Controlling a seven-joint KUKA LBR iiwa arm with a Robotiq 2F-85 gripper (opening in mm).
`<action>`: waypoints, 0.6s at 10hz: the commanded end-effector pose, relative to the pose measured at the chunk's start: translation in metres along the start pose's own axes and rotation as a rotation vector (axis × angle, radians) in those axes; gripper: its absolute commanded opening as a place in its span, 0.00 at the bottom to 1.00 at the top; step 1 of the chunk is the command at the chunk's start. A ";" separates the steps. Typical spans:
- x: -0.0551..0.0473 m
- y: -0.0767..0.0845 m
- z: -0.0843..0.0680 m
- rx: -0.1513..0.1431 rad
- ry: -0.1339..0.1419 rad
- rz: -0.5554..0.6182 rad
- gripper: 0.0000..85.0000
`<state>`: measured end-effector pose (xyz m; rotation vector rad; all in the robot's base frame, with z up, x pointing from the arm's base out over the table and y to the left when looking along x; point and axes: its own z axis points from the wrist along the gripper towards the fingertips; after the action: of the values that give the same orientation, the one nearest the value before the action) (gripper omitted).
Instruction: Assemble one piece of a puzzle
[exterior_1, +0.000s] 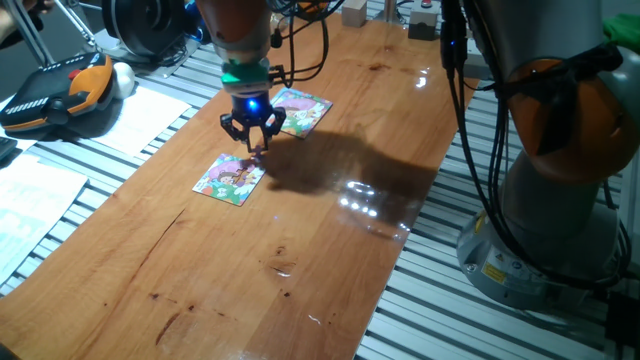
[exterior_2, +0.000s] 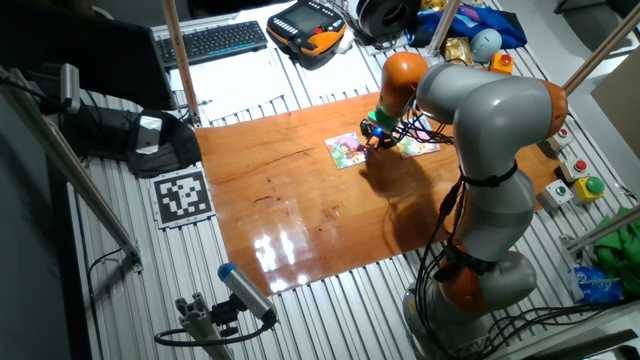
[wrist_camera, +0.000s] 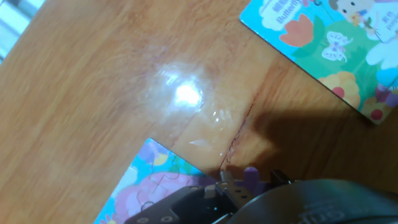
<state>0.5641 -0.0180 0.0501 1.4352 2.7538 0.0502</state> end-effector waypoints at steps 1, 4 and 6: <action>0.000 0.000 0.000 -0.001 -0.004 0.054 0.00; 0.000 0.000 0.002 -0.012 0.006 0.164 0.00; 0.001 0.001 0.003 -0.029 0.027 0.283 0.00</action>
<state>0.5643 -0.0161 0.0473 1.7260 2.6015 0.1135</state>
